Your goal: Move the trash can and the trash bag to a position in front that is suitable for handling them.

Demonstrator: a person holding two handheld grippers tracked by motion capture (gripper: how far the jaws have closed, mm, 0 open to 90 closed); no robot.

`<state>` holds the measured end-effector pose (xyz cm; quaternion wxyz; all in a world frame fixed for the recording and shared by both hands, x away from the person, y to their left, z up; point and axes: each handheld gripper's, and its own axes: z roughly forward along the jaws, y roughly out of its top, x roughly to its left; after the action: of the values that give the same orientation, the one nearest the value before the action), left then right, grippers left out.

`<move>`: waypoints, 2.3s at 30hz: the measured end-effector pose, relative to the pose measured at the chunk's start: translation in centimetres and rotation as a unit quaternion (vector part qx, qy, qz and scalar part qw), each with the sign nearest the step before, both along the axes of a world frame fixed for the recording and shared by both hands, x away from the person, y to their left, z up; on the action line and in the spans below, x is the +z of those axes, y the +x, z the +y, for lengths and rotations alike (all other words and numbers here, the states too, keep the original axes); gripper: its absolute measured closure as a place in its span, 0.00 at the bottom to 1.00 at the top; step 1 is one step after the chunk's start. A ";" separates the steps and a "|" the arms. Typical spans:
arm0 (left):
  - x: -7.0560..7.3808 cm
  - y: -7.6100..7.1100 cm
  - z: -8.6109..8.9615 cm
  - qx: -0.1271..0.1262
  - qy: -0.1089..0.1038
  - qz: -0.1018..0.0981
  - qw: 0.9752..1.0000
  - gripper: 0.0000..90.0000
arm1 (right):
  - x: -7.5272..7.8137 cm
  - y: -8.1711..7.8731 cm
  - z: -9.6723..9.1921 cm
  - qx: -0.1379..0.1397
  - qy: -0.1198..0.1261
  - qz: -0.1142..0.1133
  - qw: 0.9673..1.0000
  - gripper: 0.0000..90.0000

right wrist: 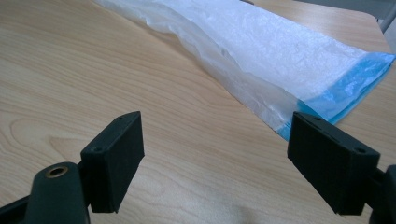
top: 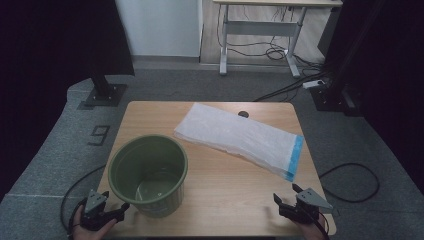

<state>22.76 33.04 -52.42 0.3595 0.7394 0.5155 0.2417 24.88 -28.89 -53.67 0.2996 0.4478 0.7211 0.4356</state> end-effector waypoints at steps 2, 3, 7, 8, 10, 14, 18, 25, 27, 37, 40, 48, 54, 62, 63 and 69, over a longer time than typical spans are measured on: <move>0.0 0.1 0.0 -0.001 -0.002 -0.001 1.000 0.16 | 0.0 0.0 -0.1 0.000 -0.002 0.001 1.000 0.20; 0.0 0.1 0.0 -0.003 -0.002 -0.001 1.000 0.16 | -0.1 -0.1 -0.1 0.000 -0.005 0.001 1.000 0.20; 0.2 0.3 0.0 -0.014 0.004 -0.003 1.000 0.15 | -0.1 -0.3 -0.2 -0.003 -0.011 0.003 1.000 0.20; 0.3 0.3 0.1 -0.020 0.005 -0.002 1.000 0.14 | -0.1 -0.5 -0.3 -0.006 -0.015 0.003 1.000 0.21; 0.4 0.3 0.4 -0.037 0.007 -0.001 0.999 0.13 | 0.0 -0.6 -0.3 -0.008 -0.017 0.002 1.000 0.21; 0.8 -0.4 1.1 -0.085 0.006 -0.002 0.996 0.14 | 0.0 -0.9 -0.5 -0.014 -0.019 0.001 1.000 0.21; 1.5 -0.9 0.9 -0.129 -0.019 -0.011 0.991 0.14 | -0.2 -0.9 -0.6 -0.017 -0.020 0.004 1.000 0.21; 2.6 -0.4 -2.9 -0.206 -0.013 -0.020 0.978 0.13 | -0.2 -0.8 -0.5 -0.016 -0.022 0.006 1.000 0.21; 2.7 -0.1 -3.9 -0.203 -0.005 -0.022 0.979 0.14 | -0.3 -0.8 -0.4 -0.015 -0.023 0.007 1.000 0.21; 2.5 2.1 -7.2 -0.220 0.001 -0.010 0.976 0.13 | -0.6 -0.6 -0.2 -0.011 -0.019 0.013 1.000 0.21; 2.1 2.9 -8.3 -0.224 -0.001 -0.005 0.975 0.14 | -0.6 -0.5 0.0 -0.010 -0.020 0.016 1.000 0.21; 2.3 5.6 -12.7 -0.232 0.019 0.011 0.972 0.14 | -0.3 -0.6 -0.1 -0.003 -0.009 0.011 1.000 0.21; 2.5 7.2 -15.1 -0.233 0.020 0.014 0.972 0.15 | -0.2 -0.5 -0.2 -0.006 0.003 0.011 1.000 0.21; 2.5 8.8 -17.2 -0.237 0.021 0.017 0.971 0.16 | -0.2 -0.4 0.0 -0.008 0.006 0.013 1.000 0.20; 2.5 8.7 -17.1 -0.235 0.024 0.016 0.972 0.16 | -0.2 -0.5 0.0 -0.009 0.006 0.014 1.000 0.20; 2.6 7.6 -15.1 -0.214 0.025 0.009 0.976 0.16 | -0.4 -0.6 0.1 -0.010 0.009 0.017 1.000 0.20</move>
<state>30.38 17.97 -49.85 0.3794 0.8437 0.3420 0.1655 24.33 -28.83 -54.06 0.2874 0.4650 0.7177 0.4315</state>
